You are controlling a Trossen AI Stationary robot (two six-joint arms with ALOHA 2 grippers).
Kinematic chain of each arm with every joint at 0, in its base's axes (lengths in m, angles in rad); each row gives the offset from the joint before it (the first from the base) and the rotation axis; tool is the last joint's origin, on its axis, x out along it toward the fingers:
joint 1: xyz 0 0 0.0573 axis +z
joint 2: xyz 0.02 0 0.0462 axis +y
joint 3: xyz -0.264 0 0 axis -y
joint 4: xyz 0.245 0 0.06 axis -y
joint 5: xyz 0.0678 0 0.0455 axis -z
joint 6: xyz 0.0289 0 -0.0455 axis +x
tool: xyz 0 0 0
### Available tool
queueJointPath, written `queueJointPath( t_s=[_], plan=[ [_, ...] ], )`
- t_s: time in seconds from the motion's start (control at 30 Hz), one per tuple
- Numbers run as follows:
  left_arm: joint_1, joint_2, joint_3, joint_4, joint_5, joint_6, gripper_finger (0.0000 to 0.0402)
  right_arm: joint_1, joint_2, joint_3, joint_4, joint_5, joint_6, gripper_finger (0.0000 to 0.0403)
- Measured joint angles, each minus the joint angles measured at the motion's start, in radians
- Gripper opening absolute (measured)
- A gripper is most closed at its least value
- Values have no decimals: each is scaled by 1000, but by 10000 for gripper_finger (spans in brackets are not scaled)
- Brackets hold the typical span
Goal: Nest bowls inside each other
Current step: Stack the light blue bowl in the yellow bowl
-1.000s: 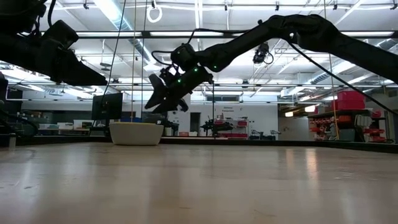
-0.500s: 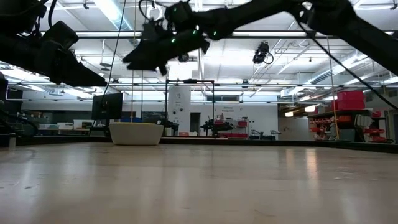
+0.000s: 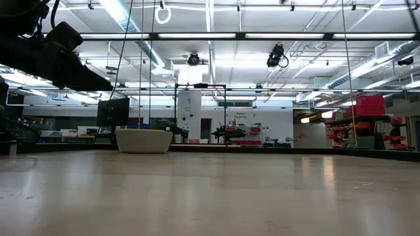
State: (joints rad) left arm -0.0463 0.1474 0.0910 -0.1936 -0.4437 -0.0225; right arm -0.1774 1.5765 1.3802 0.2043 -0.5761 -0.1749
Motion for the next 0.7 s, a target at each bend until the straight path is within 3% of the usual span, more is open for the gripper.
queueJointPath(
  t_s=[0.13, 0.23, 0.3, 0.47, 0.57, 0.63, 0.7],
  plan=[
    [0, 0, 0, 25, 13, 0, 261, 51, -183, -474, 395, 211, 79, 179],
    [0, 0, 0, 37, 19, -1, 261, 97, -206, -767, 659, 358, 127, 187],
    [0, 0, 0, 35, 19, -1, 261, 131, -204, -916, 826, 371, 134, 195],
    [0, 0, 0, 34, 15, 0, 261, 227, -202, -1201, 1148, 374, 131, 213],
    [0, 0, 0, 34, 15, 1, 261, 278, -202, -1368, 1285, 496, 143, 220],
    [0, -3, 0, 33, 15, 1, 261, 307, -218, -1370, 1245, 581, 152, 224],
    [0, -3, -1, 42, 11, -3, 261, 322, -240, -1371, 1222, 591, 136, 227]
  ],
)
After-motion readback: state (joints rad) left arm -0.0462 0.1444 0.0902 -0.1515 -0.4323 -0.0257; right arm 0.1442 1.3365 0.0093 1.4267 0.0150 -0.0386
